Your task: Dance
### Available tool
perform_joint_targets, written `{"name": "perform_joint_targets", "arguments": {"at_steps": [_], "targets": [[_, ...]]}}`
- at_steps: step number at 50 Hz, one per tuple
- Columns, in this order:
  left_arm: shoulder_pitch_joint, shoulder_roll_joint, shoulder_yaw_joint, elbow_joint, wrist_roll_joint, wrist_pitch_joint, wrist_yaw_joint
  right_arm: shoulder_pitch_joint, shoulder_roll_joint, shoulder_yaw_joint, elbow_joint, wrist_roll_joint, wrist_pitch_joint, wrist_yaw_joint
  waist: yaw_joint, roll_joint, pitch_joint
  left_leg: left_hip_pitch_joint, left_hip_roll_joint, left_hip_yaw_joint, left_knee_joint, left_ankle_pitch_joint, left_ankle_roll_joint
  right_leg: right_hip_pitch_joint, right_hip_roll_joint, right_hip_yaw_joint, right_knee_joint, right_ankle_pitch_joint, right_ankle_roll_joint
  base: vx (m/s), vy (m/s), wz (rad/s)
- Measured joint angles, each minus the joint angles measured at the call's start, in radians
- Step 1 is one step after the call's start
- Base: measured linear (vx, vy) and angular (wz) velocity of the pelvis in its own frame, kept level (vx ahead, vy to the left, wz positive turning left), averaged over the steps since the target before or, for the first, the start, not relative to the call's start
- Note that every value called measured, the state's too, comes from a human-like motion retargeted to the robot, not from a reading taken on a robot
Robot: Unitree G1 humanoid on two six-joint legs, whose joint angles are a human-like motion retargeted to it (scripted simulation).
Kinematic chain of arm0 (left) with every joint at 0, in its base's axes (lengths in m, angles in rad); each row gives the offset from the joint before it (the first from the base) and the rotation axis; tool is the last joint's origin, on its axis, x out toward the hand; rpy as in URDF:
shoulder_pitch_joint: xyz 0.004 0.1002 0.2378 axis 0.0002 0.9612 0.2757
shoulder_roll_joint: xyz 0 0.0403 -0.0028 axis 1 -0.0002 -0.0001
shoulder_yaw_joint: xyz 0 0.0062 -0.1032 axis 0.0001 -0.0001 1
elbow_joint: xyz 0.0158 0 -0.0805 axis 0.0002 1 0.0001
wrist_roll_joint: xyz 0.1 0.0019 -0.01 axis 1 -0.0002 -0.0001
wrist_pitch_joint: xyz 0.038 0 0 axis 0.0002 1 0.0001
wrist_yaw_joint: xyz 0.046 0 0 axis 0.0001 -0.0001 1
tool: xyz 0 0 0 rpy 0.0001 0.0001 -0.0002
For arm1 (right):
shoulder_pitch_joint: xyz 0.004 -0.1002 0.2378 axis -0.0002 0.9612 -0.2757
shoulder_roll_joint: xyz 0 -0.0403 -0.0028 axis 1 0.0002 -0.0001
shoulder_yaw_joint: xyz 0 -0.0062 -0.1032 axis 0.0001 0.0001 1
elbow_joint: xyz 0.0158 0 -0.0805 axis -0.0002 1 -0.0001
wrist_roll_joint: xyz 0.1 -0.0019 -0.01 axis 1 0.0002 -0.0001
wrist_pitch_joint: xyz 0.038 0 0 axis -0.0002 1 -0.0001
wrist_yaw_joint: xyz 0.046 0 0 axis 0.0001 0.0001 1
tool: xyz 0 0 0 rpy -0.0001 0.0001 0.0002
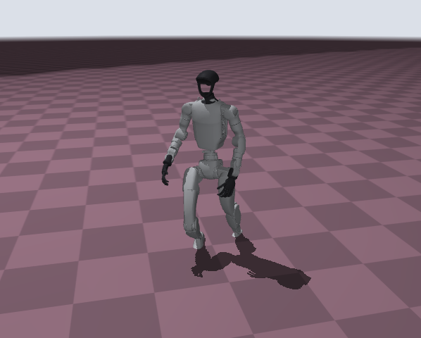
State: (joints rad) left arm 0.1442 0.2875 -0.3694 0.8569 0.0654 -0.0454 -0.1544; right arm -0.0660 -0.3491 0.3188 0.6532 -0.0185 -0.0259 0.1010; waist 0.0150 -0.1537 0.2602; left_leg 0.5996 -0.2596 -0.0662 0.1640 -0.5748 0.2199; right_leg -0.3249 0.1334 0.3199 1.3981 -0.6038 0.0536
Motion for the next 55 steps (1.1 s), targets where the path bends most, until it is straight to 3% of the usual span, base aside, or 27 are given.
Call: {"name": "perform_joint_targets", "arguments": {"at_steps": [3, 5, 8, 10, 13, 16, 18, 20, 22, 26, 32, 40, 45, 50, 55], "targets": [[-0.01, 0.09, -0.021, -0.177, -0.032, -0.076, -0.049, -0.018, -0.041, -0.007, -0.146, 0.024, -0.043, 0.023, -0.086, 0.028, 0.091, -0.231, 0.085, 0.052, 0.596, -0.124, -0.016, 0.089, -0.022, -0.082, -0.07, -0.04, -0.023, -0.01, -0.09, 1.51], [0.034, 0.173, -0.007, -0.372, -0.067, -0.074, -0.08, 0.003, -0.062, -0.014, -0.234, 0.041, -0.035, 0.038, -0.122, 0.184, 0.021, -0.629, 0.345, 0.1, 1.14, -0.148, -0.047, -0.036, 0.099, -0.214, -0.149, -0.007, -0.067, -0.2, -0.12, 1.6], [0.081, 0.233, 0.054, -0.579, -0.085, -0.073, -0.087, 0.031, -0.087, -0.035, -0.247, 0.065, -0.025, 0.033, -0.047, 0.275, -0.036, -1.046, 0.484, 0.08, 1.545, -0.011, -0.006, -0.134, 0.166, -0.273, -0.237, 0.021, -0.111, -0.15, -0.17, 0.56], [0.11, 0.247, 0.122, -0.685, -0.095, -0.064, -0.088, 0.04, -0.088, -0.066, -0.199, 0.079, -0.013, 0.037, 0.009, 0.278, -0.048, -1.322, 0.487, 0.05, 1.776, 0.057, 0.036, -0.162, 0.157, -0.294, -0.265, 0.031, -0.13, -0.14, -0.22, 0.68], [0.156, 0.219, 0.248, -0.788, -0.12, -0.047, -0.084, 0.039, -0.064, -0.13, -0.061, 0.097, 0.02, 0.053, 0.057, 0.228, -0.016, -1.718, 0.356, 0.014, 2.071, 0.122, 0.039, -0.146, 0.089, -0.32, -0.245, 0.01, -0.139, -0.15, -0.23, 1.14], [0.185, 0.172, 0.351, -0.853, -0.173, -0.029, -0.067, 0.032, -0.033, -0.177, 0.079, 0.103, 0.056, 0.066, 0.067, 0.176, 0.049, -2.039, 0.228, 0.043, 2.284, 0.185, 0.032, -0.08, 0.009, -0.361, -0.208, -0.042, -0.136, -0.1, -0.14, 1.31], [0.192, 0.15, 0.398, -0.887, -0.215, -0.019, -0.055, 0.028, -0.016, -0.193, 0.156, 0.099, 0.077, 0.076, 0.067, 0.142, 0.118, -2.156, 0.179, 0.072, 2.374, 0.203, 0.016, 0.01, -0.047, -0.387, -0.189, -0.088, -0.134, -0.04, -0.12, 1.0], [0.195, 0.139, 0.429, -0.92, -0.258, -0.014, -0.039, 0.026, -0.001, -0.198, 0.214, 0.093, 0.094, 0.087, 0.071, 0.106, 0.215, -2.17, 0.174, 0.098, 2.416, 0.183, 0.01, 0.141, -0.103, -0.408, -0.18, -0.135, -0.133, -0.01, -0.13, 0.67], [0.206, 0.137, 0.447, -0.953, -0.292, -0.012, -0.018, 0.029, 0.014, -0.187, 0.255, 0.087, 0.1, 0.09, 0.078, 0.069, 0.26, -2.17, 0.202, 0.109, 2.391, 0.153, 0.014, 0.225, -0.157, -0.43, -0.181, -0.169, -0.129, 0.03, -0.12, 0.44], [0.219, 0.129, 0.475, -1.021, -0.331, -0.016, 0.02, 0.039, 0.035, -0.156, 0.286, 0.089, 0.097, 0.08, 0.098, 0.013, 0.257, -2.167, 0.317, 0.108, 2.24, 0.066, 0.039, 0.23, -0.219, -0.453, -0.163, -0.201, -0.118, 0.07, -0.08, 0.15], [0.245, 0.126, 0.497, -1.13, -0.355, -0.026, 0.065, 0.058, 0.019, -0.111, 0.245, 0.11, 0.085, 0.055, 0.114, -0.077, 0.146, -2.135, 0.519, 0.145, 1.958, -0.02, 0.04, 0.082, -0.281, -0.428, -0.129, -0.215, -0.092, 0.09, -0.02, 0.01], [0.272, 0.141, 0.495, -1.151, -0.391, -0.017, 0.101, 0.088, -0.026, -0.066, 0.092, 0.11, 0.054, 0.015, 0.09, -0.129, 0.021, -1.842, 0.695, 0.214, 1.645, -0.162, 0.041, -0.04, -0.262, -0.358, -0.133, -0.2, -0.098, 0.09, 0.07, 0.02], [0.23, 0.16, 0.411, -1.019, -0.363, -0.003, 0.09, 0.077, -0.026, -0.005, 0.011, 0.112, 0.026, 0.028, 0.093, -0.077, -0.073, -1.498, 0.739, 0.188, 1.5, -0.189, -0.007, -0.062, -0.143, -0.349, -0.212, -0.165, -0.13, 0.14, 0.06, 0.09], [0.13, 0.181, 0.234, -0.848, -0.291, -0.02, 0.067, 0.02, -0.031, 0.112, -0.092, 0.148, 0.0, 0.052, 0.128, 0.096, -0.128, -1.049, 0.77, 0.189, 1.258, -0.222, -0.128, 0.02, 0.025, -0.422, -0.415, -0.066, -0.152, 0.1, 0.14, 0.73], [0.018, 0.166, 0.081, -0.724, -0.236, -0.054, 0.099, -0.105, -0.051, 0.238, -0.247, 0.178, -0.032, 0.033, 0.139, 0.208, -0.131, -0.829, 0.711, 0.247, 1.022, -0.226, -0.187, 0.104, 0.024, -0.542, -0.563, 0.017, -0.138, -0.05, 0.24, 2.44]]}}
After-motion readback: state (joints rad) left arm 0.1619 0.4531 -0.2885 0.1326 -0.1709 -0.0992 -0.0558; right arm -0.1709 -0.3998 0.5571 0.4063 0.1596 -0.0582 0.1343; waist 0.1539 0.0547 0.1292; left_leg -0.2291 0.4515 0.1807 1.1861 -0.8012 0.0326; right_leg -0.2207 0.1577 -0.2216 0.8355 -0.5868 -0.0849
